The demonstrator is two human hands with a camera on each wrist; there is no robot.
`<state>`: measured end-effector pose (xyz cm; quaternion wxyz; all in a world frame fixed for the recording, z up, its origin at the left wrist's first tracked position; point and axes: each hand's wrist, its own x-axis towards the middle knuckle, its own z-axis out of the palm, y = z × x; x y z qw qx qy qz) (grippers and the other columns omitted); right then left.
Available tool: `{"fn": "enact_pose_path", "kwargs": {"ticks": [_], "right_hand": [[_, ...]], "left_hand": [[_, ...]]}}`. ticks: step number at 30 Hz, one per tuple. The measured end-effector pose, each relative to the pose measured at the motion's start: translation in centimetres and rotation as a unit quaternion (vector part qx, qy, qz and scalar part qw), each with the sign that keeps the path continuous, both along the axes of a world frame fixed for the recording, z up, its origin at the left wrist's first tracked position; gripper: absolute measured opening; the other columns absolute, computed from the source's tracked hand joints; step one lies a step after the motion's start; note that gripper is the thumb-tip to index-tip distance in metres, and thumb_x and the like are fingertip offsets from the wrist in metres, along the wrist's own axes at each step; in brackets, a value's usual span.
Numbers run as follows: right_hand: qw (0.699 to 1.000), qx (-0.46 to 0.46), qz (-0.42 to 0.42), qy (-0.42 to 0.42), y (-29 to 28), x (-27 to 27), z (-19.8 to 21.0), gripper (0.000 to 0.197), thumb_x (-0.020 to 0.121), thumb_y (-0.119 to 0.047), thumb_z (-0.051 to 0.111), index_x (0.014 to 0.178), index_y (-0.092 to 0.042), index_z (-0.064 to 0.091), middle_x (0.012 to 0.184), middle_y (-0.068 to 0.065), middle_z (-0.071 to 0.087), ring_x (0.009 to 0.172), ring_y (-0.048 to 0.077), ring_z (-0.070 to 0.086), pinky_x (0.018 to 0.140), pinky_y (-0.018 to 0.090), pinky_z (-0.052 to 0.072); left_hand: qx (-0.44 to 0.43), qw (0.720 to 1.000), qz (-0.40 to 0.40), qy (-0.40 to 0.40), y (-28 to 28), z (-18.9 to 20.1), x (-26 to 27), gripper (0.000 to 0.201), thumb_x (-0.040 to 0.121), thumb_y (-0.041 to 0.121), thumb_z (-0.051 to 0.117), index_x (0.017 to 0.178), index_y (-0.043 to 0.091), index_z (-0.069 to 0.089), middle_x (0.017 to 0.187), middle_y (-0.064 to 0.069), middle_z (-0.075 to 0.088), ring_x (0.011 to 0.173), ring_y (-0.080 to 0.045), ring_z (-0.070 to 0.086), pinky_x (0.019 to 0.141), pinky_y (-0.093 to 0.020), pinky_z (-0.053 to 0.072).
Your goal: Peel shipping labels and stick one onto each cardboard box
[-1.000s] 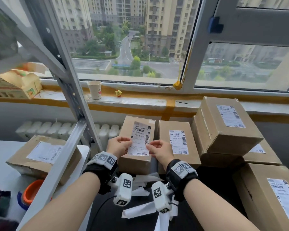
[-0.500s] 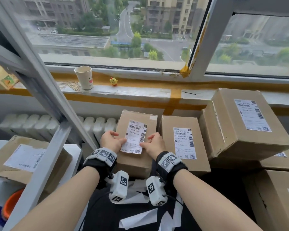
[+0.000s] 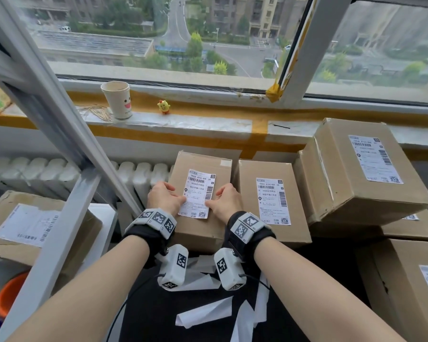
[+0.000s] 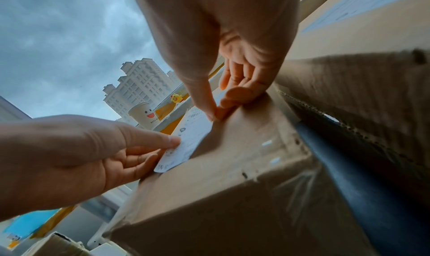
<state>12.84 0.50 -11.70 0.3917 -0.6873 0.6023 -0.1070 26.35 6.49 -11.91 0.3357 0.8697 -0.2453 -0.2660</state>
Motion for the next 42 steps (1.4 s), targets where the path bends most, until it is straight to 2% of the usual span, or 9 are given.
{"fn": "enact_pose_path", "kwargs": {"ticks": [6,10,14,17,20,26,33,36,42], "right_hand": [[0.993,-0.07,0.059,0.068,0.0,-0.4,0.6,0.036,0.084,-0.025,0.067,0.11,-0.006,0.05,0.112,0.012,0.062,0.104,0.03,0.059,0.081,0.033,0.046],[0.95,-0.128,0.258,0.119,0.3,-0.8,0.5,0.049,0.095,-0.029,0.05,0.137,-0.005,0.039,0.145,0.013,0.04,0.135,0.027,0.036,0.112,0.037,0.029],[0.884,-0.099,0.414,0.191,1.2,-0.9,-0.2,0.061,0.101,-0.034,0.031,0.151,-0.009,0.006,0.161,0.008,0.0,0.148,0.021,0.001,0.121,0.035,0.003],[0.863,-0.096,0.46,0.184,2.7,-0.6,-0.7,0.061,0.101,-0.033,0.029,0.151,-0.012,0.0,0.161,0.005,-0.004,0.148,0.019,-0.001,0.121,0.033,0.001],[0.849,-0.106,0.488,0.17,4.5,0.1,-0.8,0.061,0.101,-0.033,0.03,0.151,-0.012,0.003,0.161,0.005,-0.001,0.148,0.018,0.0,0.121,0.032,0.002],[0.835,-0.125,0.505,0.18,5.1,-1.1,-0.4,0.059,0.102,-0.033,0.028,0.151,-0.01,0.005,0.161,0.006,0.002,0.148,0.018,0.005,0.12,0.029,0.002],[0.847,-0.116,0.478,0.203,4.3,-5.4,-0.1,0.058,0.103,-0.036,0.024,0.151,-0.011,0.005,0.161,0.005,0.003,0.148,0.015,0.003,0.12,0.027,0.001],[0.847,-0.106,0.473,0.217,4.0,-5.4,0.3,0.057,0.103,-0.036,0.023,0.151,-0.01,0.006,0.161,0.005,0.004,0.148,0.016,0.004,0.12,0.029,0.002],[0.865,-0.073,0.439,0.23,1.4,-3.3,0.9,0.058,0.103,-0.036,0.019,0.151,-0.007,0.005,0.16,0.008,0.002,0.148,0.018,0.004,0.121,0.031,0.004]], "left_hand": [[0.006,0.998,-0.028,-0.057,0.6,0.1,0.2,0.031,0.069,0.018,0.079,0.092,0.014,0.057,0.102,-0.007,0.064,0.093,-0.022,0.06,0.081,-0.031,0.047],[0.004,0.993,-0.072,-0.095,1.6,-0.3,0.5,0.033,0.073,0.015,0.074,0.105,0.014,0.066,0.123,-0.008,0.058,0.115,-0.025,0.052,0.095,-0.032,0.042],[0.007,0.993,-0.116,-0.027,2.7,-1.2,0.8,0.047,0.079,0.006,0.064,0.124,0.017,0.059,0.138,-0.006,0.052,0.123,-0.024,0.052,0.103,-0.03,0.041],[-0.018,0.986,-0.159,0.05,3.6,-1.9,1.3,0.058,0.082,-0.009,0.047,0.136,0.012,0.048,0.155,-0.005,0.026,0.138,-0.02,0.036,0.114,-0.034,0.032],[-0.032,0.982,-0.165,0.086,4.3,-2.3,1.5,0.057,0.087,-0.012,0.042,0.138,0.012,0.045,0.156,-0.005,0.021,0.141,-0.018,0.029,0.114,-0.029,0.029],[-0.051,0.985,-0.122,0.109,5.0,-2.7,1.3,0.047,0.093,0.003,0.047,0.136,0.022,0.047,0.133,-0.011,0.056,0.107,-0.016,0.057,0.089,-0.022,0.041],[-0.043,0.988,-0.109,0.099,4.8,-2.9,1.0,0.047,0.095,0.006,0.046,0.138,0.024,0.045,0.135,-0.009,0.054,0.095,-0.014,0.054,0.082,-0.02,0.042],[-0.045,0.989,-0.113,0.089,4.8,-3.2,1.0,0.047,0.095,0.006,0.046,0.138,0.024,0.044,0.133,-0.008,0.056,0.076,-0.011,0.054,0.058,-0.006,0.041],[-0.043,0.988,-0.122,0.089,4.9,-3.6,1.4,0.047,0.094,0.008,0.048,0.138,0.026,0.044,0.123,-0.009,0.061,0.069,-0.012,0.051,0.058,-0.009,0.04]]}}
